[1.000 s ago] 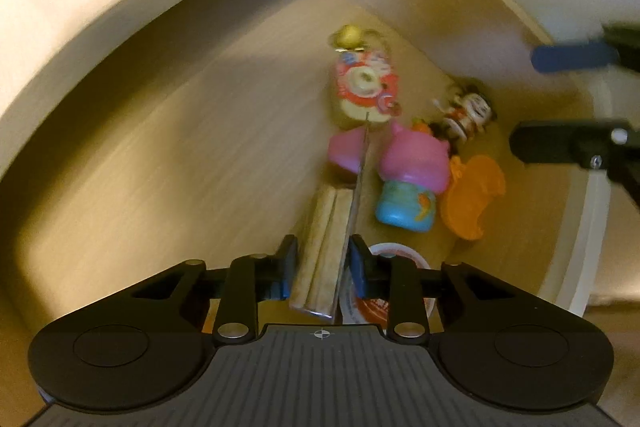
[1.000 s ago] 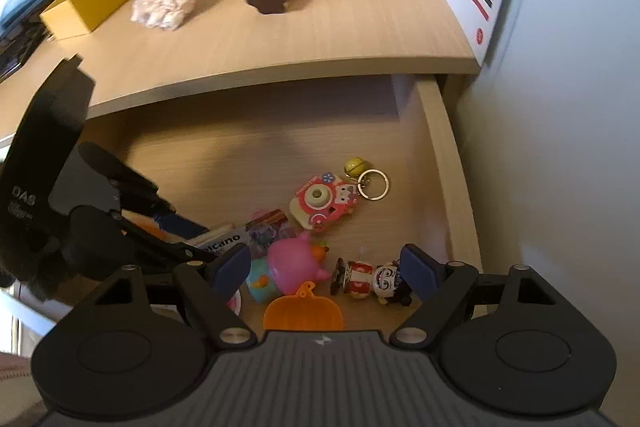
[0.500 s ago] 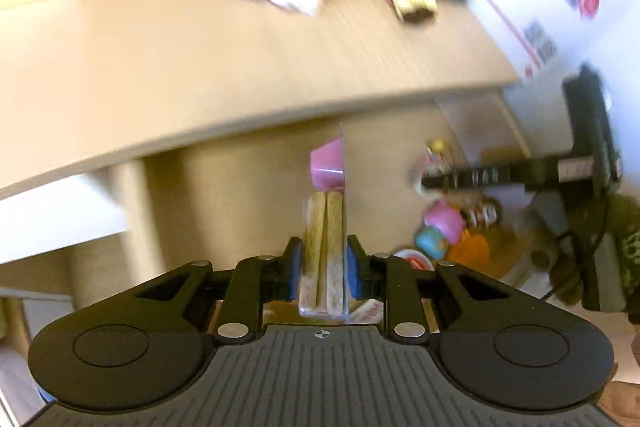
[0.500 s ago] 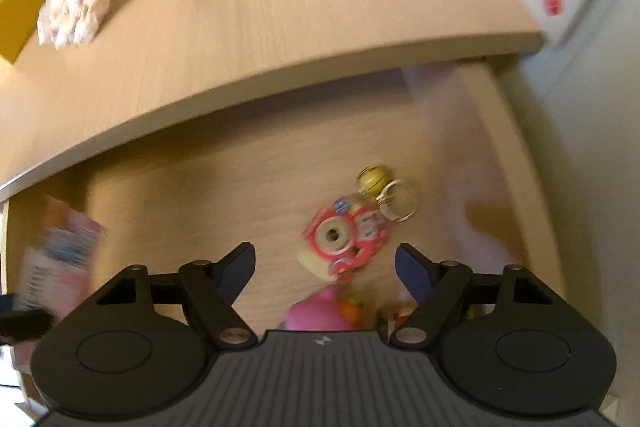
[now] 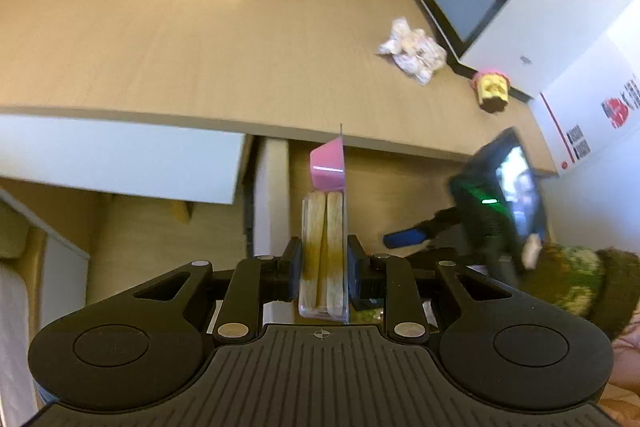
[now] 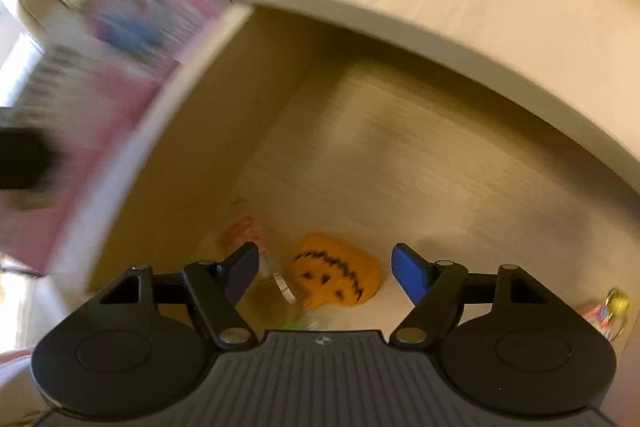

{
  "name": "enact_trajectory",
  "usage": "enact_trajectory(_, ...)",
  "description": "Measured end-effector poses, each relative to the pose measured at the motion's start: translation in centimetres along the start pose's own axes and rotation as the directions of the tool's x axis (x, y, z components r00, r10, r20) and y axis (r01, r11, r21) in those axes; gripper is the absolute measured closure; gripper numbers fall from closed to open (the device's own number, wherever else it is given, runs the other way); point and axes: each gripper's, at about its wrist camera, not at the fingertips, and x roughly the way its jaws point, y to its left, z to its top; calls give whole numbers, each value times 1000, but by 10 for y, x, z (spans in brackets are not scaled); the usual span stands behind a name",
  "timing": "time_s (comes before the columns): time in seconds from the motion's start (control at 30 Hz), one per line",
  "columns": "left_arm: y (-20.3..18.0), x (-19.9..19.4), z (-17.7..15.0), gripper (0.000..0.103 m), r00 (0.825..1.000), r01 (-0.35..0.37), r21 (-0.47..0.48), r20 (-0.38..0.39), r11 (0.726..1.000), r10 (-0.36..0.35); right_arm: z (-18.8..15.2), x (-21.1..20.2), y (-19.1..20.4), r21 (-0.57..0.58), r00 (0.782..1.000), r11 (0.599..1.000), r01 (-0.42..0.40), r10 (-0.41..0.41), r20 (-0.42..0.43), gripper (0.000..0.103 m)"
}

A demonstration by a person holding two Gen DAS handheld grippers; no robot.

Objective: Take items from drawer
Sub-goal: 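Grasp the orange pumpkin toy with right gripper while left gripper holds the stick packet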

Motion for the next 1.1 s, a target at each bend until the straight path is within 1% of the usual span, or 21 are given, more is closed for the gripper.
enact_trajectory(0.07,4,-2,-6,77,1000,4,-16,8,1000,-4,4,15,0,-9,998,1000,29,-29,-48,49)
enact_trajectory(0.1,5,-2,-8,77,1000,6,-17,8,1000,-5,0,19,-1,-12,998,1000,27,-28,-62,49)
enact_trajectory(0.2,9,-2,-13,77,1000,20,-25,-2,999,-20,-10,11,-6,-7,999,1000,12,-12,-49,51)
enact_trajectory(0.3,4,6,-12,77,998,52,-8,-22,999,-52,-22,-9,-20,62,1000,998,-22,23,-21,54)
enact_trajectory(0.33,1,8,-11,77,998,64,3,-29,998,-64,-26,-18,-25,86,1000,996,-26,27,-2,77)
enact_trajectory(0.4,-8,15,-6,77,995,88,21,-43,996,-87,-33,-35,-36,145,999,989,-42,39,25,80)
enact_trajectory(0.47,-18,19,1,77,993,113,34,-49,993,-111,-42,-54,-47,201,997,978,-56,43,69,90)
enact_trajectory(0.5,-21,20,5,77,991,124,40,-49,992,-122,-48,-61,-53,231,995,971,-56,36,88,92)
enact_trajectory(0.53,-24,22,9,77,990,134,47,-49,990,-132,-45,-67,-52,262,995,963,-56,31,99,95)
enact_trajectory(0.57,-28,23,15,77,989,143,57,-48,988,-141,-50,-72,-57,285,994,957,-57,28,107,95)
enact_trajectory(0.7,-40,33,32,77,985,169,68,-41,983,-166,-67,-92,-74,314,991,949,-28,-15,135,95)
enact_trajectory(0.73,-42,38,35,77,986,165,63,-43,984,-162,-71,-97,-77,306,989,952,-22,-24,144,93)
enact_trajectory(0.8,-47,47,38,77,987,150,54,-62,987,-146,-76,-99,-79,287,989,958,-3,-40,141,72)
enact_trajectory(0.83,-50,50,38,77,987,149,54,-73,987,-145,-76,-95,-77,265,990,964,7,-44,134,53)
enact_trajectory(0.87,-52,54,36,77,986,148,58,-82,987,-143,-75,-88,-72,234,990,972,21,-52,128,47)
enact_trajectory(0.93,-54,59,33,77,987,132,64,-99,989,-125,-67,-73,-63,160,991,986,52,-70,113,47)
enact_trajectory(1.0,-52,61,30,77,989,109,66,-104,992,-102,-53,-55,-55,88,993,994,59,-67,93,47)
enact_trajectory(1.1,-46,62,25,77,991,77,49,-114,996,-71,-32,-22,-45,52,994,996,76,-80,80,43)
